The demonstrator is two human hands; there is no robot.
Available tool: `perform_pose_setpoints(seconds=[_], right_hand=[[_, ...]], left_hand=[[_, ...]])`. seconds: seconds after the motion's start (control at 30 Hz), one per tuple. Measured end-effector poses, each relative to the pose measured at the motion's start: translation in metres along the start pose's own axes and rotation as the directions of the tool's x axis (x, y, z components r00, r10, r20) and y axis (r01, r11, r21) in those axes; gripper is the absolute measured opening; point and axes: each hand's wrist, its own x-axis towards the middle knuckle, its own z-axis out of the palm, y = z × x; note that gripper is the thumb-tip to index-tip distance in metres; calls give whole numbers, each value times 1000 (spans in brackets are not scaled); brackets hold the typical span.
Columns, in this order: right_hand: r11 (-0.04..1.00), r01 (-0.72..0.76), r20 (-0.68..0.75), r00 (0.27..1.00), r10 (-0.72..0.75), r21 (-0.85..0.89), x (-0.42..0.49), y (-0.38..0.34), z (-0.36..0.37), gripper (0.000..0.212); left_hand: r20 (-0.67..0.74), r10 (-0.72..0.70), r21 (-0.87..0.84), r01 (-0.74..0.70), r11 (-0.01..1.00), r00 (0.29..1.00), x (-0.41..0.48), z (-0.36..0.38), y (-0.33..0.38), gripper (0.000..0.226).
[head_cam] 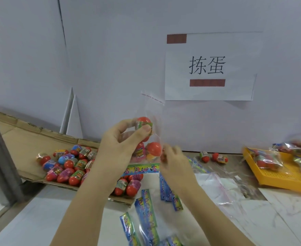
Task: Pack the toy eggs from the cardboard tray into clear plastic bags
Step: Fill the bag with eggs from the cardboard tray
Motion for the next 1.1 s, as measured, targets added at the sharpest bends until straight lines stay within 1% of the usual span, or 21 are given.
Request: perform_pose_setpoints(seconds=[0.03,0.07,0.1,0.13,0.17,0.2,0.23,0.27,0.3,0.33,0.4,0.43,0.57,0.63,0.77,0.9,0.97,1.03,1.07,1.1], right_hand=[[973,-44,-105,992,69,227,5,-7,-15,32],[893,-27,-190,974,125,449,11,-14,-34,30],[759,62,-267,952,150,648,15,-22,-55,25],[596,200,-348,927,144,778,17,-30,-78,21],[458,332,-427,897,117,824,17,-37,-98,18],[372,430,-487,871,70,822,14,-42,-116,17],[339,487,-521,853,13,805,10,-45,-129,17],[342,505,-525,850,-39,792,5,-49,-137,17],[384,493,-504,860,-80,781,0,-51,-142,18],[465,458,-466,878,-106,757,-3,-52,-144,21],[667,349,-372,921,-114,658,-7,-53,-143,25],[734,308,-341,934,-111,605,-8,-53,-143,25],[882,256,-319,939,-129,396,-10,-52,-147,17],[907,253,-304,941,-149,338,-11,-50,-151,15],[894,239,-218,962,-165,378,-13,-49,-158,22],[907,200,-131,978,-162,369,-13,-43,-162,20],[917,208,-107,977,-182,341,-14,-39,-167,19],[926,224,-73,974,-212,304,-16,-35,-172,18],[924,222,-51,975,-217,311,-17,-34,-175,16],[918,211,-26,976,-215,336,-17,-34,-177,14]], left_hand=[[14,25,23,-26,999,1000,0,0,-1,40],[25,46,54,-48,997,999,0,0,-2,38],[32,62,85,-64,994,998,1,0,-4,36],[34,70,115,-73,991,997,1,0,-5,38],[34,77,143,-81,986,997,1,0,-6,40],[36,82,175,-87,981,996,1,0,-7,43],[49,91,209,-99,973,995,0,1,-8,46],[71,98,238,-113,965,993,-1,2,-8,48],[95,106,253,-127,959,990,-2,3,-8,49],[119,112,244,-139,960,986,-3,4,-7,47],[164,120,170,-148,974,979,-4,6,-5,37],[183,123,130,-148,981,975,-4,6,-3,31],[261,117,20,-126,992,958,-5,5,2,27],[297,111,-21,-110,994,949,-6,4,5,25],[369,70,-12,-71,997,927,-9,6,7,29],[397,57,25,-73,997,916,-10,9,6,37],[403,44,39,-66,997,914,-10,9,5,33],[420,20,34,-37,999,907,-10,10,5,20],[433,-2,25,-10,1000,902,-11,11,5,19],[450,-16,10,12,1000,893,-11,11,3,22]])
